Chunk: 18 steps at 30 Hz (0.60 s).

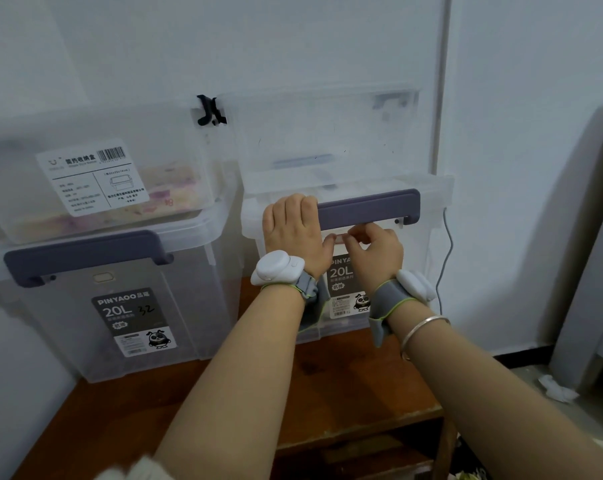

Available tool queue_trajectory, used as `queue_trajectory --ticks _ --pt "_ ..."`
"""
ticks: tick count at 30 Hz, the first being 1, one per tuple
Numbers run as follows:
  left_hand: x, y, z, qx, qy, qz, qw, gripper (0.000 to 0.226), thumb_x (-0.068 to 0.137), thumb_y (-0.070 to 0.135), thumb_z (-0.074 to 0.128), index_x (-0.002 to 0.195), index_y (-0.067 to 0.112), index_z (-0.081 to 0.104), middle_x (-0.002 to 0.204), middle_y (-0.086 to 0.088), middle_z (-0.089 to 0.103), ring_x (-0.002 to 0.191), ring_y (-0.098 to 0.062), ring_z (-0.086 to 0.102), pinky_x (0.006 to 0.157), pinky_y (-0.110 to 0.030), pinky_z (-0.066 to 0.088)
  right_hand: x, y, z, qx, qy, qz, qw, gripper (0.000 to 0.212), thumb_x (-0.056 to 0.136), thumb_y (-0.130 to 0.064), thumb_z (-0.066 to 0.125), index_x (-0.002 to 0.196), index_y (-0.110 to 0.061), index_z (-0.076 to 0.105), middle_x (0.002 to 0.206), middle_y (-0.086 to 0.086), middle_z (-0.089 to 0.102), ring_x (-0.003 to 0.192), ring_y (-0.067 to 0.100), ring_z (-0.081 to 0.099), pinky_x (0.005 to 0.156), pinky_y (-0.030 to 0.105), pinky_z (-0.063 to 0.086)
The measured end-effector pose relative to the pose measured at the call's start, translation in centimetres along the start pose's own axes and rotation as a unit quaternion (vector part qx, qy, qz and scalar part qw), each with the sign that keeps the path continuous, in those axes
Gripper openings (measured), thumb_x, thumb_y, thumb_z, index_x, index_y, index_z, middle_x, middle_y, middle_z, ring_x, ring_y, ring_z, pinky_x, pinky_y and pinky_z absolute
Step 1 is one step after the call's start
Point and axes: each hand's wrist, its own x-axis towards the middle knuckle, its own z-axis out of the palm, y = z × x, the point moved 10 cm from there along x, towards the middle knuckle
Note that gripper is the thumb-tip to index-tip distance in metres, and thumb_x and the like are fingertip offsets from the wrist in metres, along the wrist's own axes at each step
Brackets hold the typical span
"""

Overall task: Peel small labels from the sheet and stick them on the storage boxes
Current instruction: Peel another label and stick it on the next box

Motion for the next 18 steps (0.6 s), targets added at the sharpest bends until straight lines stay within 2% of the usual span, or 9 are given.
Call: queue_trajectory --ticks 6,14,18 --pt "0.1 0.0 0.1 -0.011 -0.006 -0.003 1.0 0.054 0.042 0.034 0.085 0.082 0.004 0.063 0.079 -0.012 0.066 0.071 -0.03 0.065 0.075 -0.037 0.054 0.2 -0.3 0.2 -0.032 0.013 -0.016 0.999 0.014 0.08 -0.018 0.06 0.079 -0.005 0.065 0.084 0.012 0.072 0.092 0.031 0.054 0.081 0.04 0.04" --pt "0.1 0.0 0.1 -0.001 0.001 -0.002 1.0 0.054 0.042 0.036 0.085 0.081 0.006 0.063 0.077 -0.01 0.066 0.07 -0.028 0.065 0.074 -0.034 0.055 -0.1 -0.4 0.1 -0.069 0.042 -0.05 0.995 0.017 0.08 -0.023 0.059 0.08 -0.007 0.063 0.082 0.013 0.072 0.082 0.033 0.055 0.067 0.031 0.035" --pt "0.1 0.0 0.0 0.001 -0.001 -0.002 1.0 0.054 0.042 0.035 0.085 0.081 0.005 0.063 0.076 -0.011 0.066 0.069 -0.029 0.065 0.073 -0.035 0.055 0.3 1.6 -0.3 -0.056 0.037 0.02 0.998 0.027 0.079 -0.035 0.061 0.086 -0.009 0.061 0.08 0.01 0.069 0.076 0.028 0.058 0.064 0.026 0.032"
